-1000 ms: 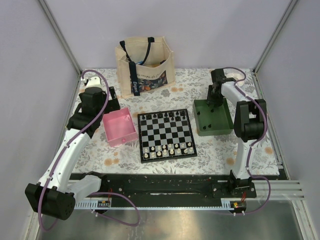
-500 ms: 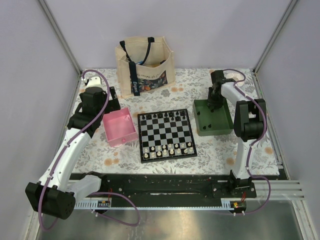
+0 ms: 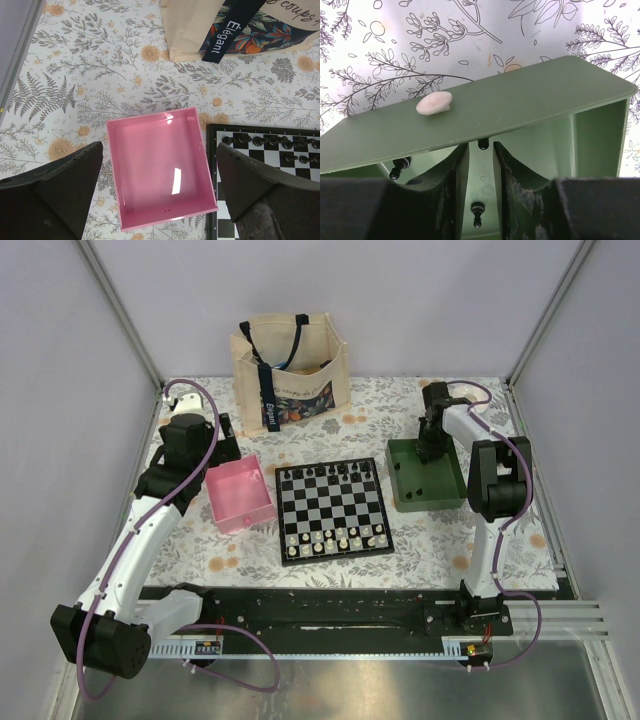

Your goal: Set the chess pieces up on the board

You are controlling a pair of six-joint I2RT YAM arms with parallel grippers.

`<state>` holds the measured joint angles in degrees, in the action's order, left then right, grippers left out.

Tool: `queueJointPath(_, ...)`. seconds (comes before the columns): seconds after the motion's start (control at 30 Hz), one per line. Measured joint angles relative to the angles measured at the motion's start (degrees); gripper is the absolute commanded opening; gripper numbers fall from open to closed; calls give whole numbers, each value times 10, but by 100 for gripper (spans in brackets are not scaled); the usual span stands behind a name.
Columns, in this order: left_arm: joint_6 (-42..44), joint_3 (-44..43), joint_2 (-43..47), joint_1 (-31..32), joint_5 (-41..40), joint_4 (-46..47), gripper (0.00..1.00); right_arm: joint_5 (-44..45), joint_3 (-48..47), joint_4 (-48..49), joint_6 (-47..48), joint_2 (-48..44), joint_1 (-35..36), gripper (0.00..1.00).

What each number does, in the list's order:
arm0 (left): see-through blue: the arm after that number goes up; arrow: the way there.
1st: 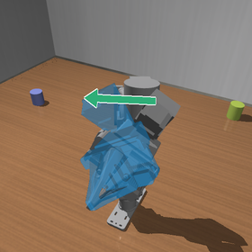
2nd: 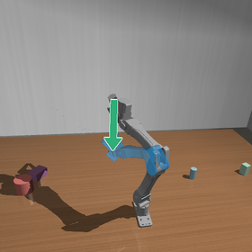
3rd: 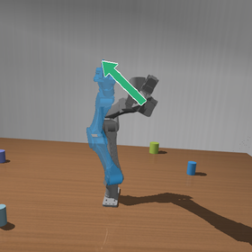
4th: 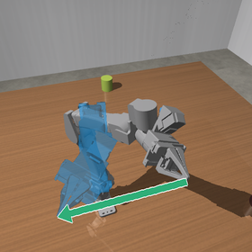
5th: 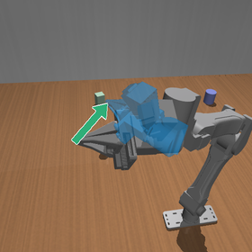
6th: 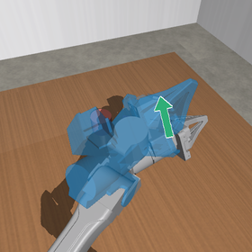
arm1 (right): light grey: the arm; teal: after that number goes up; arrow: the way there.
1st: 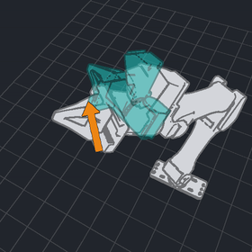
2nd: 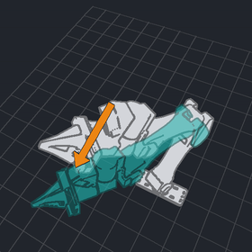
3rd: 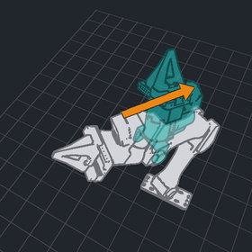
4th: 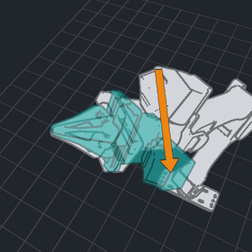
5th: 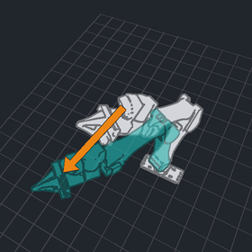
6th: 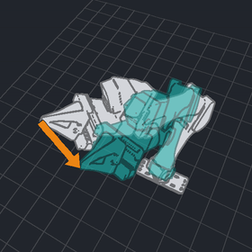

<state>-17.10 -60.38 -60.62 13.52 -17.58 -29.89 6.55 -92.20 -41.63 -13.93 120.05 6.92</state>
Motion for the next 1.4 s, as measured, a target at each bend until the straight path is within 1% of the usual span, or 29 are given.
queueJointPath(0.4,0,0,0,0,0,0,99,0,-10,-3,0,6,-3,27)
queueJointPath(0.47,0,0,0,0,0,0,99,0,-17,-4,0,11,-3,22)
queueJointPath(0.53,0,0,0,0,0,0,99,0,-20,-7,0,14,-3,21)
queueJointPath(0.6,0,0,0,0,0,0,99,0,-21,-7,0,15,-3,15)
queueJointPath(0.63,0,0,0,0,0,0,99,0,-22,-8,0,16,-3,14)
queueJointPath(0.7,0,0,0,0,0,0,99,0,-23,-11,0,16,-4,4)
queueJointPath(0.77,0,0,0,0,0,0,99,0,-23,-12,1,16,-4,0)
queueJointPath(0.97,0,0,0,0,0,0,99,-3,-20,-15,1,11,-4,0)
queueJointPath(1.1,0,0,0,0,0,0,99,-17,10,-18,0,-36,-4,0)
queueJointPath(1.23,0,0,0,0,0,0,99,-26,28,-22,-1,-120,9,0)
queueJointPath(1.3,0,0,0,0,0,0,99,-27,28,-21,-2,-156,26,0)
queueJointPath(1.4,0,0,0,0,1,0,99,-29,26,-23,-6,-195,82,0)
